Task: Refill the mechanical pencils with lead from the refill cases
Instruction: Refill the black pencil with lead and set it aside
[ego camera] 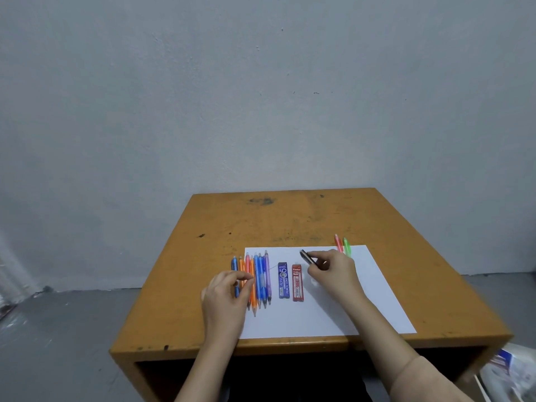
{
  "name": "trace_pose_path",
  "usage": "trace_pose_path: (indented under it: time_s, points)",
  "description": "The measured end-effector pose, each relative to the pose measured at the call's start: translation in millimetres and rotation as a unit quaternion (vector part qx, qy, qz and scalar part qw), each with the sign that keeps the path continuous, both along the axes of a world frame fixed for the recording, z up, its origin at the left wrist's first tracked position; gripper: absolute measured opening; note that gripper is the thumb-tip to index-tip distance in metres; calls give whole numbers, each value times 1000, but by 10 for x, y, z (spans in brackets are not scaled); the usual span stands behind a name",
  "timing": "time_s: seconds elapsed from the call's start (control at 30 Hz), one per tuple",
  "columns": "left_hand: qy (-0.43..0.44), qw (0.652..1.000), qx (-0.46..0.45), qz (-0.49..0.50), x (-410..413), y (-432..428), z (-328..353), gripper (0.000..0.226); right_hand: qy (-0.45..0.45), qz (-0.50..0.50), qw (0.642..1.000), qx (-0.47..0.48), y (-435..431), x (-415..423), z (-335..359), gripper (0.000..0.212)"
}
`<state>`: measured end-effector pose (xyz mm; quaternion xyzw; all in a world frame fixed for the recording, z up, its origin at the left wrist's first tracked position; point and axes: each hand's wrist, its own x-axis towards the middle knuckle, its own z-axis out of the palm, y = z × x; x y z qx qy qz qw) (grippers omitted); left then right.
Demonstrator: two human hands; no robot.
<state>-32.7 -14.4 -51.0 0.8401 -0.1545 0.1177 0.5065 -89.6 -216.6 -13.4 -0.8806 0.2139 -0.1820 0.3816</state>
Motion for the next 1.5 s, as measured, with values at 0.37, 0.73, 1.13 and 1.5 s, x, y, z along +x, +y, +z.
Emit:
trace_pose_path:
  time_s: [0.37,0.73,1.13,1.5]
  points:
    - [-25,999,18,18,-5,-58,-17,6,-3,101,993,-69,0,-49,174,25]
    - [-47,998,50,14,-7,-49,-15,11,66,143,976,-151,68,-43,192,21]
    - [-60,997,54,13,-2,-52,-30,14,57,165,977,-122,75,-22,132,17]
    - [-85,994,68,10,17,-63,-72,13,63,176,975,-120,81,-29,130,18]
